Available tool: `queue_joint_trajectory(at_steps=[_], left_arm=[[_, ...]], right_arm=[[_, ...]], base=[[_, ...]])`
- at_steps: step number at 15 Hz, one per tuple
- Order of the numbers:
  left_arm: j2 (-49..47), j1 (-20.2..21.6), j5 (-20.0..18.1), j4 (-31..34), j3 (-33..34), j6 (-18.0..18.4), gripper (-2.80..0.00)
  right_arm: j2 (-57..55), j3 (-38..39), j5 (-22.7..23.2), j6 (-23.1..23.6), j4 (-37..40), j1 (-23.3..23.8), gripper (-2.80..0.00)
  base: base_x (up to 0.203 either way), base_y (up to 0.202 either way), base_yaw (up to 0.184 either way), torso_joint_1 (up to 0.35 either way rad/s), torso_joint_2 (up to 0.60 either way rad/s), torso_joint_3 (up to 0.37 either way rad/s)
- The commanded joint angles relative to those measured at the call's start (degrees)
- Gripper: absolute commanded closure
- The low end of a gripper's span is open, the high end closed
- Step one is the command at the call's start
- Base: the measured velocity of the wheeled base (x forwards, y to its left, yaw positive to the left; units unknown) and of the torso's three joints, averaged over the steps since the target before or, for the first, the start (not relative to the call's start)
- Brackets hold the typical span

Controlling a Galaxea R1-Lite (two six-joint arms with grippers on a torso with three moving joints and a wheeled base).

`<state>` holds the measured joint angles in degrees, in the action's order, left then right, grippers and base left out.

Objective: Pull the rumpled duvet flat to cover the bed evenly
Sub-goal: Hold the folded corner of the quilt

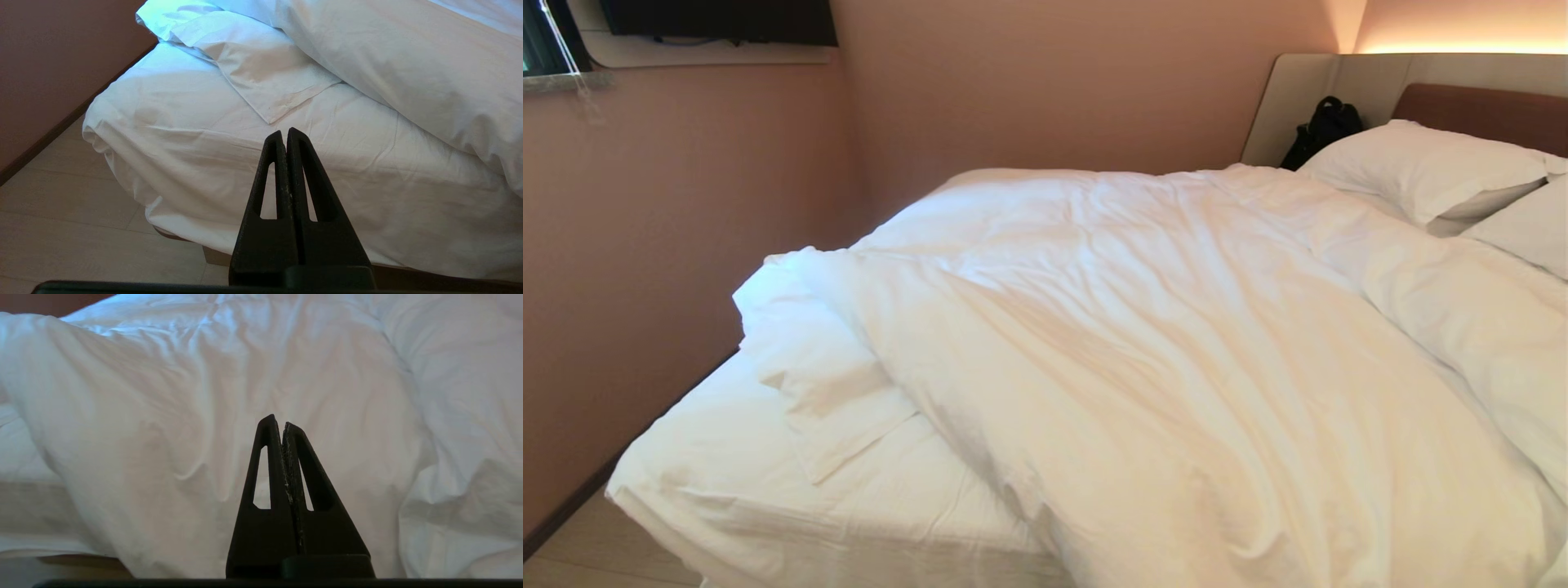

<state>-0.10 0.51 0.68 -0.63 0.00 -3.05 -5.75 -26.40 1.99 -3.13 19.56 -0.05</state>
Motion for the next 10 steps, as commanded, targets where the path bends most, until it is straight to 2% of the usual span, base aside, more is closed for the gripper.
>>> queue_joint_trajectory(at_steps=[1, 2, 4, 5, 10], left_arm=[[-0.08, 0.02, 0.02, -0.07, 0.00, -0.03, 0.00], [-0.08, 0.02, 0.02, -0.07, 0.00, 0.06, 0.00], [0.01, 0.02, -0.07, -0.16, 0.00, -0.38, 0.00], [0.01, 0.02, -0.07, -0.16, 0.00, -0.91, 0.00], [0.01, 0.02, 0.02, -0.16, 0.00, -1.61, 0.00]], right_arm=[[5.44, 5.81, -5.84, 3.12, -6.07, 0.13, 0.00], [5.66, 6.24, -6.64, 3.44, -6.93, 0.14, 0.00], [5.66, 10.85, -9.61, 3.75, -17.13, 0.14, 0.00], [5.66, 12.07, -11.20, 3.81, -19.68, 0.14, 0.00], [5.66, 10.41, -11.66, 3.56, -21.88, 0.14, 0.00]], base=[[0.000, 0.000, 0.000, 0.000, 0.00, 0.000], [0.000, 0.000, 0.000, 0.000, 0.00, 0.000], [0.000, 0.000, 0.000, 0.000, 0.00, 0.000], [0.000, 0.000, 0.000, 0.000, 0.00, 0.000], [0.000, 0.000, 0.000, 0.000, 0.00, 0.000]])
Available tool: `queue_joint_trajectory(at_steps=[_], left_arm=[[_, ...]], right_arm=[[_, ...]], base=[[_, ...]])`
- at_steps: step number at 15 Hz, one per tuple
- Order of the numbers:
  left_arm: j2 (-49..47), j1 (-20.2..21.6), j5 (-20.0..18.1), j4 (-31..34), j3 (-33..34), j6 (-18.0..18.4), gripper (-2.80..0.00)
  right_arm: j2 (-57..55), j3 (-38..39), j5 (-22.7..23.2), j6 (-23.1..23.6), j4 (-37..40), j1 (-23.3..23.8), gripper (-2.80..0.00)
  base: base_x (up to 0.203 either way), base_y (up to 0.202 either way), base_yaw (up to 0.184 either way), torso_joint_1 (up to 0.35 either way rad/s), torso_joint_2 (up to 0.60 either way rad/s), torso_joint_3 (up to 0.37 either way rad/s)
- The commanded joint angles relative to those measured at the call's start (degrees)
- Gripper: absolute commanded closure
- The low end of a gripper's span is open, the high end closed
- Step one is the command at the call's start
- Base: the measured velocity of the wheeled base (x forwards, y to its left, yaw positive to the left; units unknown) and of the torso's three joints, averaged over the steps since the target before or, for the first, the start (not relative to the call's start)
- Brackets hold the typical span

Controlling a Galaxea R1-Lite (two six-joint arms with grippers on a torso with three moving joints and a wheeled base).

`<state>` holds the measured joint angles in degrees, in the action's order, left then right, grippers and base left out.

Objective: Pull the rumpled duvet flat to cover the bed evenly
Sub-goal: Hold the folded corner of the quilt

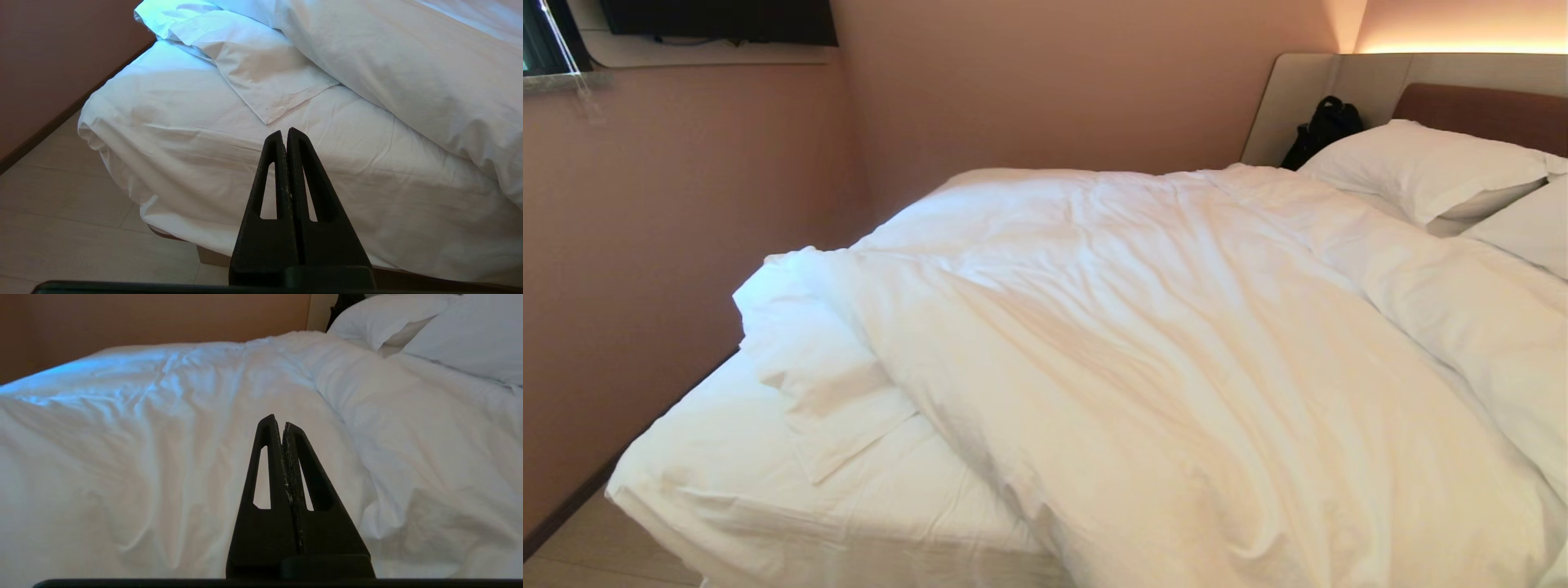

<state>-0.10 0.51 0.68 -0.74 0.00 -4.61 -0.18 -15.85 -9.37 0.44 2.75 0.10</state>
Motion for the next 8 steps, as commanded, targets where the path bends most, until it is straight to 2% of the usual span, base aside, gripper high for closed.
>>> queue_joint_trajectory(at_steps=[1, 8], left_arm=[[0.01, 0.02, 0.02, -0.05, 0.00, -0.05, 0.00], [0.01, 0.02, 0.02, -0.05, 0.00, -0.05, 0.00]], right_arm=[[0.09, -0.19, -0.24, 0.00, -5.94, -0.01, 0.00], [0.17, 0.57, -0.28, -0.44, -9.30, -0.01, 0.00]], base=[[0.000, 0.000, 0.000, 0.000, 0.00, 0.000], [0.000, 0.000, 0.000, 0.000, 0.00, 0.000]])
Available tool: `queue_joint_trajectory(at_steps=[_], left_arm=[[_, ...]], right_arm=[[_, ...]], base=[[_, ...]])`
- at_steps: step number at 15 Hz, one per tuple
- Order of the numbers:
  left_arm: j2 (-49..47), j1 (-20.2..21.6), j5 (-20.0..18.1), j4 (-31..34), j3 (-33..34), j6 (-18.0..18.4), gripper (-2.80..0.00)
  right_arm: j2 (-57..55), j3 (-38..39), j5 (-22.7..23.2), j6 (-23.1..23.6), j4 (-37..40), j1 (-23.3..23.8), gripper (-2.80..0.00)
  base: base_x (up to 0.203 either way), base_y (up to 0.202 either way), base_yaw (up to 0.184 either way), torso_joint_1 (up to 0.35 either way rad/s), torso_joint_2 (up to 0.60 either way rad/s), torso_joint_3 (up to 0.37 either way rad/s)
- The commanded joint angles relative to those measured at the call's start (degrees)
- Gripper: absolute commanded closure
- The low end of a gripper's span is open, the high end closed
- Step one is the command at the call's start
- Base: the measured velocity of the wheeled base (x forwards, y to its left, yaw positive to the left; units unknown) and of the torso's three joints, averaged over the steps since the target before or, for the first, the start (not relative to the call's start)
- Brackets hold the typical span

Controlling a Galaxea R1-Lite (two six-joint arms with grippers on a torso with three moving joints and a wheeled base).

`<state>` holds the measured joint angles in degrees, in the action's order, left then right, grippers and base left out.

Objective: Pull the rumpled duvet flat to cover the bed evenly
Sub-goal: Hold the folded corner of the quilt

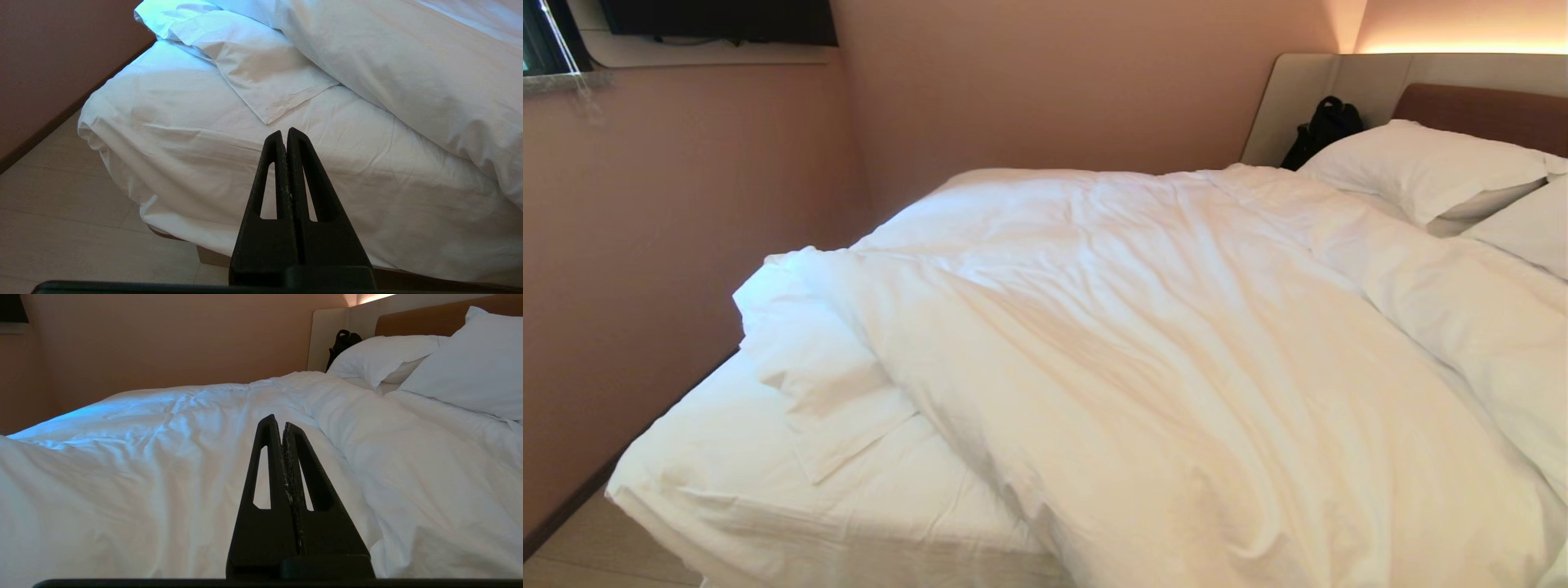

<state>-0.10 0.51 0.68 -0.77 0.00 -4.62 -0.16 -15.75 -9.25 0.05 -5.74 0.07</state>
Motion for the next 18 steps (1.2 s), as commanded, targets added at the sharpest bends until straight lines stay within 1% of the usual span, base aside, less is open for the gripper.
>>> queue_joint_trajectory(at_steps=[1, 8, 10, 18], left_arm=[[0.01, 0.02, 0.02, -0.02, 0.00, -0.04, 0.00], [0.01, 0.02, 0.02, -0.02, 0.00, -0.04, 0.00], [0.01, 0.02, 0.02, -0.02, 0.00, -0.04, 0.00], [0.01, 0.02, 0.02, -0.02, 0.00, -0.04, 0.00]], right_arm=[[0.16, 0.54, -0.51, -0.05, -0.85, 0.01, 0.00], [0.07, 1.52, -2.11, -0.14, -0.85, 0.01, 0.00], [0.07, 2.18, -3.52, -0.08, -0.85, 0.01, 0.00], [0.07, 2.12, -3.71, 0.07, -0.99, 0.01, 0.00]], base=[[0.000, 0.000, 0.000, 0.000, 0.00, 0.000], [0.000, 0.000, 0.000, 0.000, 0.00, 0.000], [0.000, 0.000, 0.000, 0.000, 0.00, 0.000], [0.000, 0.000, 0.000, 0.000, 0.00, 0.000]])
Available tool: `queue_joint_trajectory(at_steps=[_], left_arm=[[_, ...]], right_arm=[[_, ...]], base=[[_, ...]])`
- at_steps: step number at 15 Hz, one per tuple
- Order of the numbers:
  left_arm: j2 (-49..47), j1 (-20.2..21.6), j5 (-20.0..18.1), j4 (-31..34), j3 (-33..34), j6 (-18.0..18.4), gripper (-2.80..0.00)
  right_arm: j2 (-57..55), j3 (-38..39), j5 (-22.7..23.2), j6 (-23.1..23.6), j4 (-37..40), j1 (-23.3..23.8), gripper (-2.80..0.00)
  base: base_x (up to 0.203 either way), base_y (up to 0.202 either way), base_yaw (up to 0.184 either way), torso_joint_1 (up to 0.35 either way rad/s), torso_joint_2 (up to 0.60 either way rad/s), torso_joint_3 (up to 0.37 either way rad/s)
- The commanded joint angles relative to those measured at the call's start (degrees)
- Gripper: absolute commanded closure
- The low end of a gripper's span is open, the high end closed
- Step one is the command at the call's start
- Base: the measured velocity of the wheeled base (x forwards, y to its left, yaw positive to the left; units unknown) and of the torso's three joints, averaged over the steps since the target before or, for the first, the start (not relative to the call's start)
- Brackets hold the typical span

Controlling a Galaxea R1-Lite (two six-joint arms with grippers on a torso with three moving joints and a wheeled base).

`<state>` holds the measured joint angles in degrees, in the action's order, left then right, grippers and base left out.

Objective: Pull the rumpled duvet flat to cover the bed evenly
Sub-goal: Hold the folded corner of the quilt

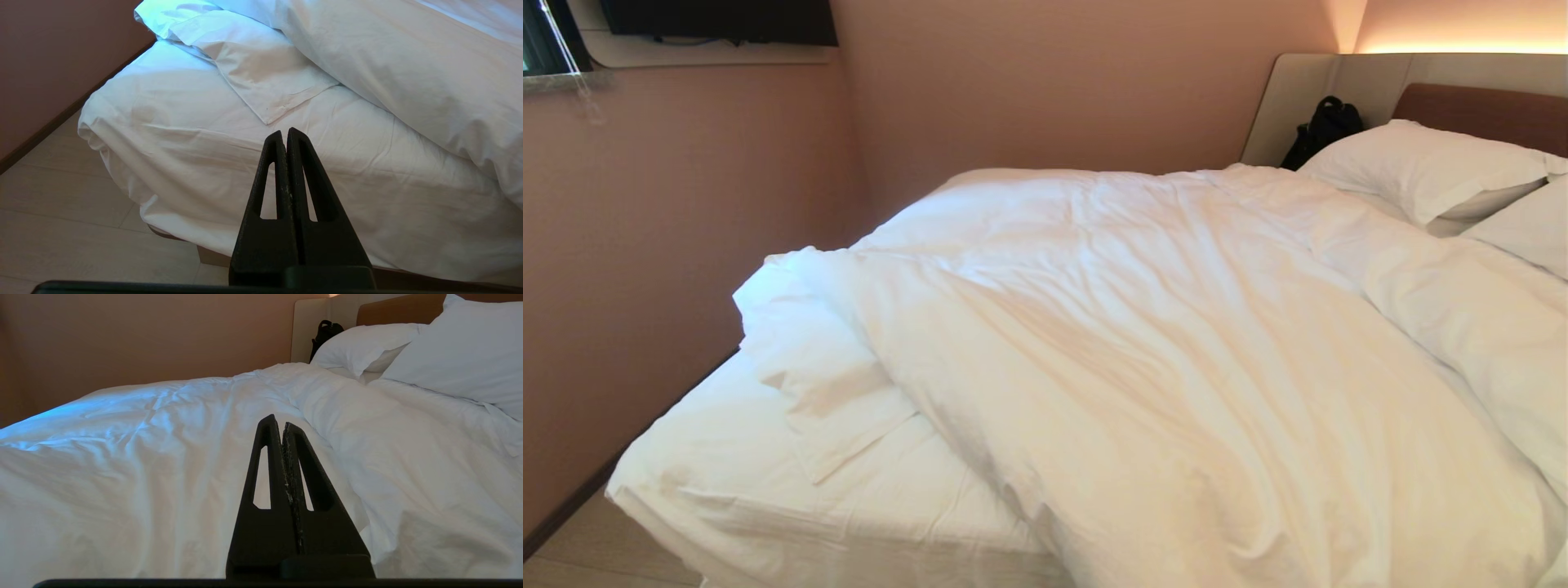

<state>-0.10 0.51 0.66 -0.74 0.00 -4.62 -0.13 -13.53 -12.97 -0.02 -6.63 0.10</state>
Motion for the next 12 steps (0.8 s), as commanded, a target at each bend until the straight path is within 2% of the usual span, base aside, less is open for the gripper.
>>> queue_joint_trajectory(at_steps=[1, 3, 6, 9, 12], left_arm=[[0.01, 0.02, 0.04, -0.05, 0.00, -0.04, 0.00], [0.01, 0.02, 0.04, -0.05, 0.00, -0.04, 0.00], [0.01, 0.02, 0.04, -0.05, 0.00, -0.04, 0.00], [0.01, 0.02, 0.04, -0.05, 0.00, -0.04, 0.00], [0.01, 0.02, 0.04, -0.13, 0.00, -0.04, 0.00]], right_arm=[[0.05, -0.09, 0.05, 0.29, -0.05, -0.01, 0.00], [0.05, 0.85, 0.05, 0.29, -0.05, -0.01, 0.00], [0.05, 7.07, 0.00, 0.87, -0.19, -0.01, 0.00], [0.05, 10.10, 0.40, 1.34, -0.22, -0.01, 0.00], [0.05, 12.20, 3.29, 2.14, -0.33, -0.01, 0.00]], base=[[0.000, 0.000, 0.000, 0.000, 0.00, 0.000], [0.000, 0.000, 0.000, 0.000, 0.00, 0.000], [0.000, 0.000, 0.000, 0.000, 0.00, 0.000], [0.000, 0.000, 0.000, 0.000, 0.00, 0.000], [0.000, 0.000, 0.000, 0.000, 0.00, 0.000]])
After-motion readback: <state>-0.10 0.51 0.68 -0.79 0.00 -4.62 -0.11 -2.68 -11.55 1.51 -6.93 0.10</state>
